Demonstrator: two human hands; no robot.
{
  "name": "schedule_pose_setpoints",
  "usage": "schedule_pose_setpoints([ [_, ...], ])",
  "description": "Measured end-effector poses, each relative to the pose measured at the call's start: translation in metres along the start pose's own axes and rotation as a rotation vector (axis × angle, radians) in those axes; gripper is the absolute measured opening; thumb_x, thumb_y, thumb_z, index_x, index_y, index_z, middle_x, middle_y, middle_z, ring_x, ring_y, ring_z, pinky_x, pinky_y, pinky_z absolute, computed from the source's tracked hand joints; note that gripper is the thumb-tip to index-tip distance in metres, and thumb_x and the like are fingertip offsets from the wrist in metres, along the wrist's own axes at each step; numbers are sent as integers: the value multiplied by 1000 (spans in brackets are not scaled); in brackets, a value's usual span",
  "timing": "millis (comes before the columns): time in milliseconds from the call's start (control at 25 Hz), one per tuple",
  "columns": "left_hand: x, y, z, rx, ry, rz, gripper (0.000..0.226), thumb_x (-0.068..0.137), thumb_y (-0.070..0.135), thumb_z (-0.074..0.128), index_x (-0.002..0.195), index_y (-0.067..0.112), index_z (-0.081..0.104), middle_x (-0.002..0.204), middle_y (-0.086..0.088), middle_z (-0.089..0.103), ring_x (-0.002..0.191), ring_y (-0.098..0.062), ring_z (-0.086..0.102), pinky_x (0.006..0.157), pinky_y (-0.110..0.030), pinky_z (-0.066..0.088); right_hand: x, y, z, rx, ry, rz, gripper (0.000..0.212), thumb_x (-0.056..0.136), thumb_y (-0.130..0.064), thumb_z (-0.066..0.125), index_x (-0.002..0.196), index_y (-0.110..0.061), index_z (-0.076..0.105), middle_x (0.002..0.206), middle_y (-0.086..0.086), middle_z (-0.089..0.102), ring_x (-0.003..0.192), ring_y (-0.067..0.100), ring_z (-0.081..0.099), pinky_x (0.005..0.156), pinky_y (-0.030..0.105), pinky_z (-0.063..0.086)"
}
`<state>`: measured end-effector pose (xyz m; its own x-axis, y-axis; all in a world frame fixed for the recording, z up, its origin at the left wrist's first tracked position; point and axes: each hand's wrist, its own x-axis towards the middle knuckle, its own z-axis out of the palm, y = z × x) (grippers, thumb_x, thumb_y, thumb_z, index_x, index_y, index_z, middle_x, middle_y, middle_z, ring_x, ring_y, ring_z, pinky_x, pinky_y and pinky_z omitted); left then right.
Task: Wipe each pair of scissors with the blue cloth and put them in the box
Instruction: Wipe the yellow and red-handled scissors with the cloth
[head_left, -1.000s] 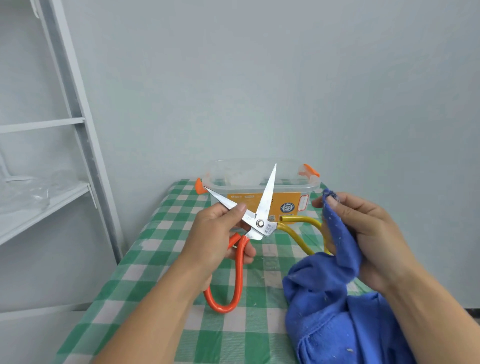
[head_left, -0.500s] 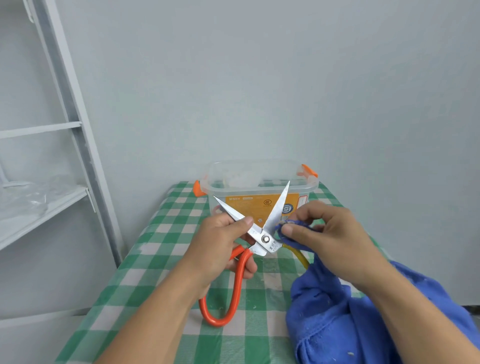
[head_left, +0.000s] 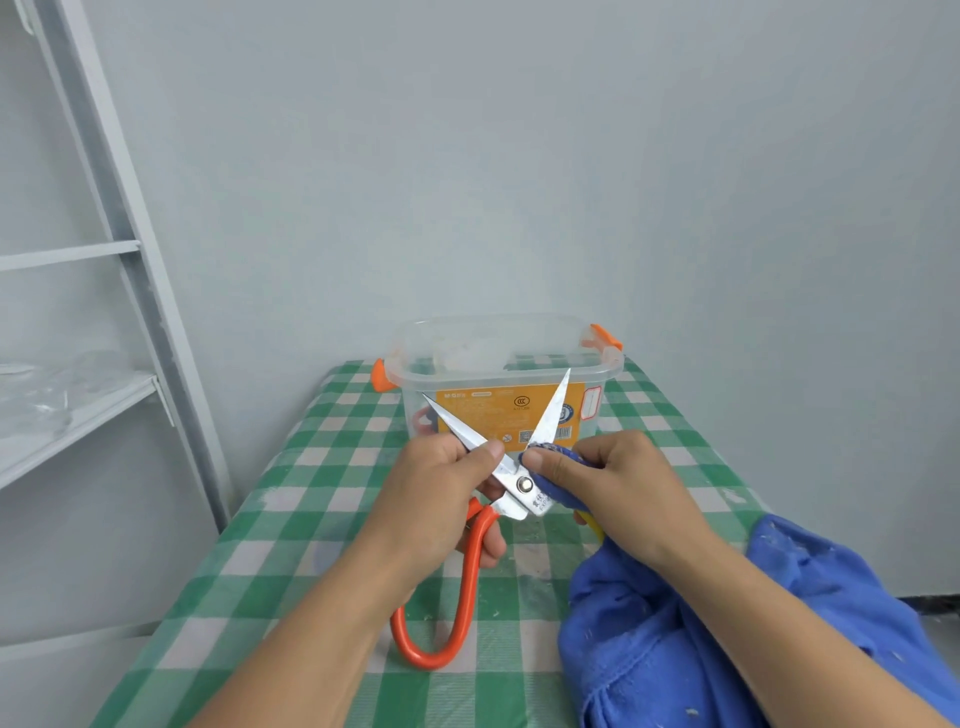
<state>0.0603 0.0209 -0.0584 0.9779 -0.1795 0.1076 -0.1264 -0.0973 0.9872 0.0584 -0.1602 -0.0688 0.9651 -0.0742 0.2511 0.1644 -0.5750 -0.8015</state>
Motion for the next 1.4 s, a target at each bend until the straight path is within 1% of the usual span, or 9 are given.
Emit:
schedule_pose_setpoints([
  [360, -2, 1, 3, 19, 0, 9, 29, 102, 23, 55, 90, -2, 63, 85, -23, 67, 44, -32, 58, 48, -40, 55, -7, -7, 9, -184, 114, 17, 78, 75, -88, 47, 56, -14, 35, 42, -5, 29, 43, 14, 29, 51, 29, 27],
  [560, -1, 0, 2, 1, -1, -8, 28, 102, 21, 56, 89, -3, 64, 66, -6, 66, 43, -31, 57, 48, -40, 55, -4, -1, 10, -216, 119, -45, 73, 86, -80, 42, 57, -14, 39, 41, -4, 34, 43, 14, 32, 52, 31, 30],
  [640, 0, -1, 2, 1, -9, -11, 28, 102, 21, 56, 91, -4, 64, 69, -8, 67, 43, -31, 57, 48, -40, 54, -3, 0, 10, -212, 133, -49, 73, 89, -79, 40, 58, -12, 41, 42, -4, 37, 44, 15, 34, 52, 31, 32],
  [840, 1, -2, -1, 9, -21, -6, 27, 102, 22, 55, 92, -1, 64, 78, -19, 70, 45, -32, 59, 49, -39, 55, 0, 8, 6, -15, 12, -26, 70, 82, -74, 61, 59, -9, 46, 48, -3, 39, 48, 15, 37, 59, 33, 33],
  [960, 0, -2, -1, 25, -39, 5, 28, 102, 23, 55, 93, -2, 63, 86, -30, 68, 46, -33, 60, 50, -42, 56, 1, 2, 0, 275, -86, 10, 49, 79, -43, 83, 80, 3, 65, 66, 13, 62, 59, 10, 59, 63, 30, 49],
  [1080, -1, -2, -1, 41, -45, 30, 30, 103, 23, 54, 94, -3, 63, 90, -31, 67, 47, -33, 60, 50, -42, 56, 0, -10, -4, 403, -91, 16, 32, 79, -16, 84, 87, 9, 66, 76, 21, 72, 65, 16, 68, 64, 27, 57],
  [1200, 0, -3, -2, 45, -39, 53, 30, 103, 23, 54, 93, -2, 66, 86, -23, 67, 46, -34, 60, 49, -41, 55, -2, -12, 1, 337, -42, 1, 36, 85, -25, 80, 85, 8, 66, 71, 23, 71, 57, 19, 66, 65, 39, 59],
  [1280, 0, -3, 0, 35, -31, 53, 29, 102, 23, 55, 92, -1, 66, 82, -19, 66, 45, -34, 60, 49, -40, 54, -3, -9, 5, 191, 23, -28, 38, 89, -39, 74, 77, -4, 69, 61, 12, 69, 51, 20, 67, 66, 49, 60],
  [1400, -2, -2, 5, 34, -45, 64, 29, 102, 22, 55, 91, -2, 65, 89, -27, 65, 44, -33, 59, 48, -38, 53, -3, -10, 6, 121, 130, -44, 53, 93, -52, 63, 67, -6, 60, 57, 8, 66, 45, 21, 66, 66, 53, 58],
])
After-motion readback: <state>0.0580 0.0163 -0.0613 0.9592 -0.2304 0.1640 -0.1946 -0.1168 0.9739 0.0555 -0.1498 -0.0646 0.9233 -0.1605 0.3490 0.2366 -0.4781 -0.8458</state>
